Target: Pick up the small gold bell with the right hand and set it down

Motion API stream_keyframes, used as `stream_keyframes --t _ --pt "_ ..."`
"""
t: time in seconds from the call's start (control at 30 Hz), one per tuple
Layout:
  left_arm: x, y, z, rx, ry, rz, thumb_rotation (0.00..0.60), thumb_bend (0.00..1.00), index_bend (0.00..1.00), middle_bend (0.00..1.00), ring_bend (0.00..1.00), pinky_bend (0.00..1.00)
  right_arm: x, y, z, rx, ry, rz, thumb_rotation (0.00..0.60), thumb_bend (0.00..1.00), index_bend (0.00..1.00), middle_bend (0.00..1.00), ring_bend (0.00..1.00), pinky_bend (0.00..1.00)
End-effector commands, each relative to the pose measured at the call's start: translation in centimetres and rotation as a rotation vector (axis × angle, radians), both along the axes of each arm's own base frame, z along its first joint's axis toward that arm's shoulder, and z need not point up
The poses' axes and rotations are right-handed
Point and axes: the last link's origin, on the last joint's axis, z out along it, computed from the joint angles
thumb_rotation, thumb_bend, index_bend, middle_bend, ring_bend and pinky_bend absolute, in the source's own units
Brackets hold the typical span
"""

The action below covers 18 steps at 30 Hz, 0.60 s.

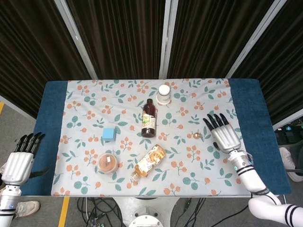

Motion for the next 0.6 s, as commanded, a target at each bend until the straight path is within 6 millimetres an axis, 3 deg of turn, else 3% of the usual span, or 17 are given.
stream_keyframes --t 0.03,0.23,0.6 --pt "0.0 0.0 0.0 -0.002 0.001 0.001 0.6 0.0 0.04 0.05 0.0 0.05 0.8 -0.9 -1.2 0.023 0.009 -0.001 0.6 0.15 0.0 0.0 0.0 0.0" --pt "-0.2 -0.1 0.3 0.005 0.001 0.004 0.6 0.0 0.04 0.05 0.0 0.05 1.5 -2.0 -2.6 0.049 0.026 -0.007 0.6 0.16 0.01 0.0 0.0 0.0" --pt "-0.4 -0.1 0.0 -0.006 -0.001 0.011 0.6 0.0 0.04 0.05 0.0 0.05 2.1 -3.7 -3.7 0.085 0.063 -0.008 0.6 0.17 0.15 0.0 0.0 0.0"
